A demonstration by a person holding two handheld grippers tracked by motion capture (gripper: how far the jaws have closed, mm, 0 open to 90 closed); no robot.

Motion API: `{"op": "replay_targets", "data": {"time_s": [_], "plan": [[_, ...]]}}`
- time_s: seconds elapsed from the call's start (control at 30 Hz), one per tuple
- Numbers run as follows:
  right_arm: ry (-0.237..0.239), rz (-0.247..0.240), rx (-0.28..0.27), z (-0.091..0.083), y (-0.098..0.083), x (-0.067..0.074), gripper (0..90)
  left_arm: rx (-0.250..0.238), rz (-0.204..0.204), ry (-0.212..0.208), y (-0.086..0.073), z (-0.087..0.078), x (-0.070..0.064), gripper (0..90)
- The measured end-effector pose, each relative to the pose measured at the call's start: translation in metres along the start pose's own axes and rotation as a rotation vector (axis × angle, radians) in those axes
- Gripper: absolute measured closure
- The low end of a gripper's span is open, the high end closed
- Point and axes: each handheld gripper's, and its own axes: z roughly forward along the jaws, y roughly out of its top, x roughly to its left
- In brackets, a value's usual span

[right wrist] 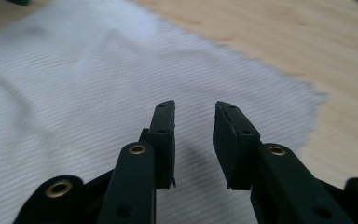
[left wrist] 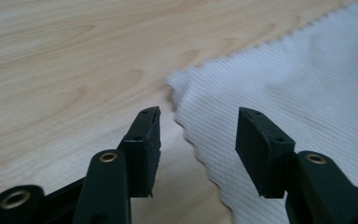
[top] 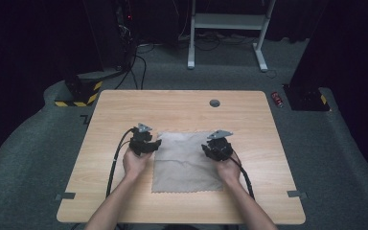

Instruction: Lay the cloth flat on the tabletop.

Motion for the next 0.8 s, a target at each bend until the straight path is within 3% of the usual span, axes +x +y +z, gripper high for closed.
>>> {"op": "replay_targets", "data": {"time_s": [0.1,0.23,0.33,0.37,0.43,0.6,0.8], "plan": [[0.038,-0.012,-0.002,-0.001,-0.011,0.018,65.8,0.019,0.024,-0.036,-0.009,0.001,-0.012,45.6],[0.040,-0.030,0.010,-0.002,-0.017,0.025,64.6,0.023,0.049,-0.037,-0.017,0.002,-0.022,43.8],[0.038,-0.030,0.023,-0.001,-0.018,0.025,63.4,0.026,0.055,-0.037,-0.018,0.001,-0.022,43.5],[0.036,-0.026,0.030,-0.001,-0.020,0.025,62.3,0.023,0.081,-0.011,-0.019,0.001,-0.022,43.5],[0.033,-0.028,0.027,-0.001,-0.020,0.024,61.5,0.020,0.088,-0.003,-0.020,0.001,-0.022,42.9],[0.041,-0.023,0.004,-0.001,-0.024,0.023,60.2,0.007,0.081,0.000,-0.023,0.000,-0.019,39.4],[0.035,-0.016,0.036,-0.001,-0.020,0.023,57.5,0.016,0.075,-0.008,-0.022,0.000,-0.017,37.8]]}}
